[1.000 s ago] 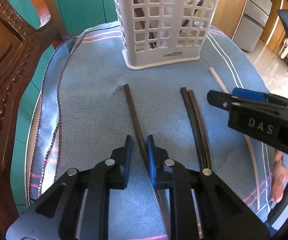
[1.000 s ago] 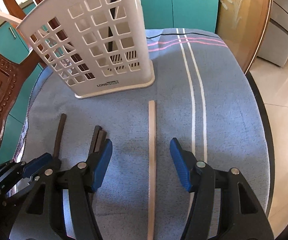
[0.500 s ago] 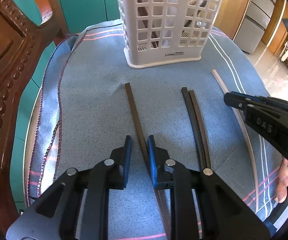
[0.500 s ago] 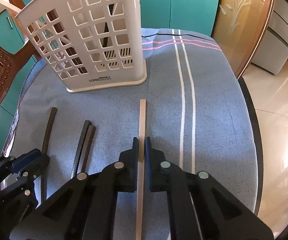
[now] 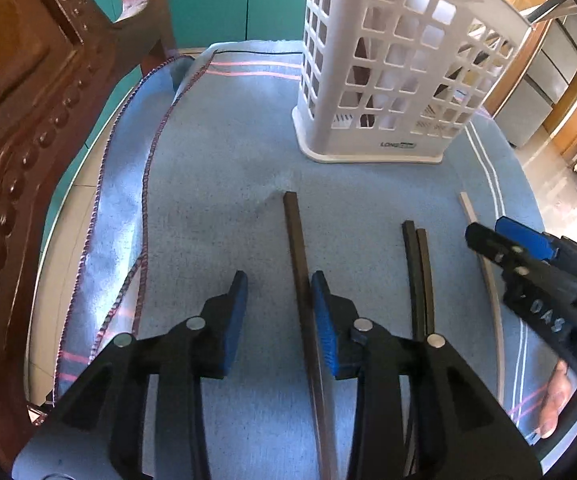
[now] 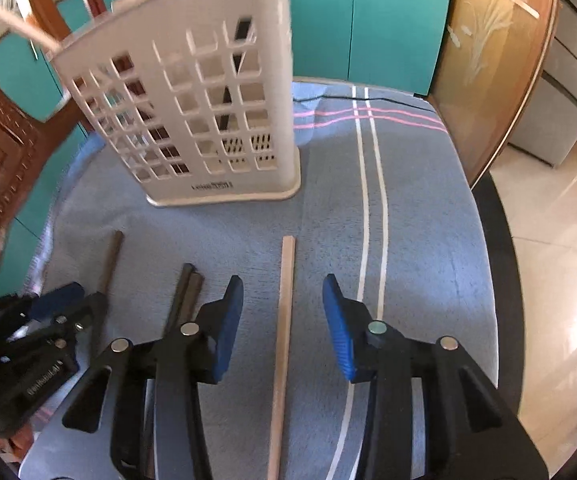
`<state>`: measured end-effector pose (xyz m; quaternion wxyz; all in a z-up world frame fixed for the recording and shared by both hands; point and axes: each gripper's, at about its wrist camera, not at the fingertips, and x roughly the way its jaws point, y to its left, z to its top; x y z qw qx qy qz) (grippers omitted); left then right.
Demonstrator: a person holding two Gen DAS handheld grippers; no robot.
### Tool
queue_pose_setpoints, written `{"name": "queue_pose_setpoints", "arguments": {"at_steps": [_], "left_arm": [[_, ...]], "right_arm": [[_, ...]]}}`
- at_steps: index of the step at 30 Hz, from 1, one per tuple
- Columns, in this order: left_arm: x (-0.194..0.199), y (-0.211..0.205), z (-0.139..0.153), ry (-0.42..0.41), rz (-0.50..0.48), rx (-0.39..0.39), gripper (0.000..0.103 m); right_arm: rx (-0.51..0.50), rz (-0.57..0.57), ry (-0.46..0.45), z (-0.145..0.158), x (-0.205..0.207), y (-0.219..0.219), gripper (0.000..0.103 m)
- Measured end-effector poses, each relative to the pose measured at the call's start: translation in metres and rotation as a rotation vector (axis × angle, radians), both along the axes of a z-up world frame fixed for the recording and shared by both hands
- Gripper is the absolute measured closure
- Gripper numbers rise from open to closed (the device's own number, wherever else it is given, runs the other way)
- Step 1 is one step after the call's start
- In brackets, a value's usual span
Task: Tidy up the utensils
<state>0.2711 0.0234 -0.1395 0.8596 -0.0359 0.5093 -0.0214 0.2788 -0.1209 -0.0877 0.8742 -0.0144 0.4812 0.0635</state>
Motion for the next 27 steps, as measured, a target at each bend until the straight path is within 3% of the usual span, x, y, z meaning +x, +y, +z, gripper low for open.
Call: {"name": "queue_pose_setpoints", "arguments": {"at_steps": [4, 14, 24, 27], "left_arm": [[0.004, -0.002, 0.0, -0.006, 0.0, -0.011, 0.059], [0.019, -0.009, -0.002, -0.036, 0.002, 0.065, 0.056], [0.026, -0.01, -0.002, -0.046, 0.022, 0.078, 0.057], [0.024, -0.014, -0.002, -0.047, 0.009, 0.08, 0.065]], "right_arm": [[-0.036, 0.009, 0.037, -0.013, 0.011, 0.007, 0.062], [-0.045, 0.012, 0.046, -0.017, 0.022, 0.007, 0.062], [-0.048, 0.036, 0.046, -0.017, 0.016, 0.005, 0.062], [-0.053, 0.032, 0.043, -0.018, 0.014, 0.008, 0.062]]}}
